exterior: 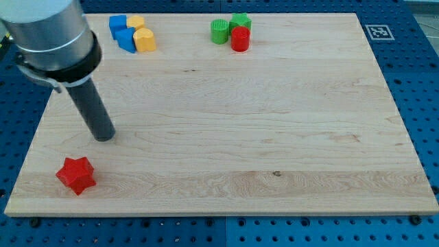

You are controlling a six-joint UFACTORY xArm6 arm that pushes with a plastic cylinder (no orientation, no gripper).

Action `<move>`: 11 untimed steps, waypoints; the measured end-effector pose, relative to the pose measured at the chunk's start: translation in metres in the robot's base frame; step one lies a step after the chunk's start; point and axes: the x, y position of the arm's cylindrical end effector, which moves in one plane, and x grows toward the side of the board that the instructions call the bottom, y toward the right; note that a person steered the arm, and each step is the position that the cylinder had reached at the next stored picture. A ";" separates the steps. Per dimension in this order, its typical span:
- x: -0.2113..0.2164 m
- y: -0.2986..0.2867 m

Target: Slide the red star to the right side

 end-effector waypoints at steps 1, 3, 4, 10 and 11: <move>0.000 -0.018; 0.016 -0.051; 0.031 -0.065; 0.086 -0.023; 0.086 -0.005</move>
